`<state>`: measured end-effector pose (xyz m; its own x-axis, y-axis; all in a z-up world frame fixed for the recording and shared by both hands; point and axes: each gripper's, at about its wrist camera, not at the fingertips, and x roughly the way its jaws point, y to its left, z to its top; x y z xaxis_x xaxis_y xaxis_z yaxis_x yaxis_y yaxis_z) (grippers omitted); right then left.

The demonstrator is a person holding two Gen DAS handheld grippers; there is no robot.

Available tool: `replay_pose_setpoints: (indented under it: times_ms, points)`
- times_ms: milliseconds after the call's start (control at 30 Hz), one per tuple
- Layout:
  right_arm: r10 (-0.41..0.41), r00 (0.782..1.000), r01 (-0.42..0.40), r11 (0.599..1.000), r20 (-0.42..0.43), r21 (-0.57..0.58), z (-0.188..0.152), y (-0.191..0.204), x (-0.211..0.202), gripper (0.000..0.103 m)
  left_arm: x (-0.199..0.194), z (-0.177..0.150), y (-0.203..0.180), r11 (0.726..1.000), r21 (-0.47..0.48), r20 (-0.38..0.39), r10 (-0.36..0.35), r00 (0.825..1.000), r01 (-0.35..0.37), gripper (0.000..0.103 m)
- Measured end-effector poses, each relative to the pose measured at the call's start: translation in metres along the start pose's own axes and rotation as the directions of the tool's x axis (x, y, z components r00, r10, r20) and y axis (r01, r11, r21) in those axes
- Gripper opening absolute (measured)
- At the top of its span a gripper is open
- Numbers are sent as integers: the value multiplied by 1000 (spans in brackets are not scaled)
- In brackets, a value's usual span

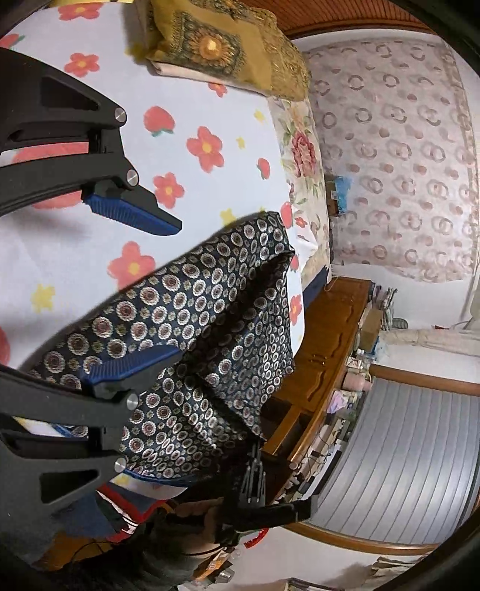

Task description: Fold small clothes

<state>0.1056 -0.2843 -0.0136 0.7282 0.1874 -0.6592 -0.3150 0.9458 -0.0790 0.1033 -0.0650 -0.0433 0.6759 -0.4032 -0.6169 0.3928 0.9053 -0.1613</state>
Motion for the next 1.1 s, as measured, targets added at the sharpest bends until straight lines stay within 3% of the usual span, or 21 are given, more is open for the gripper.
replay_pose_setpoints:
  times_ms: [100,167,233,567,667,833,1000,1100]
  points:
    - [-7,1000,7,1000,-5,-7,-1,5,-7,8,7,0,-3,1000,4,-14,-2,1000,2,63]
    - [-6,1000,6,1000,4,-5,-2,7,-16,29,9,0,-5,1000,2,-20,0,1000,0,63]
    - [11,1000,-11,1000,21,0,-3,5,-29,41,10,-2,-5,1000,-4,-24,-2,1000,1,63]
    - [145,987,-140,988,71,-67,13,49,-48,47,13,-9,-6,1000,-12,-39,4,999,-4,63]
    - [233,972,-229,967,27,-108,20,72,-37,47,10,-10,-5,1000,-10,-35,12,999,-12,63]
    - [286,957,-289,939,-47,-188,24,118,-19,47,8,-11,-3,1000,-14,-31,16,999,-16,63]
    - [282,951,-305,923,-127,-235,25,149,-4,47,8,-15,-1,1000,-18,-43,11,999,-12,63]
    - [238,959,-271,930,-154,-248,27,156,4,47,8,-17,0,1000,-22,-48,7,999,-8,63]
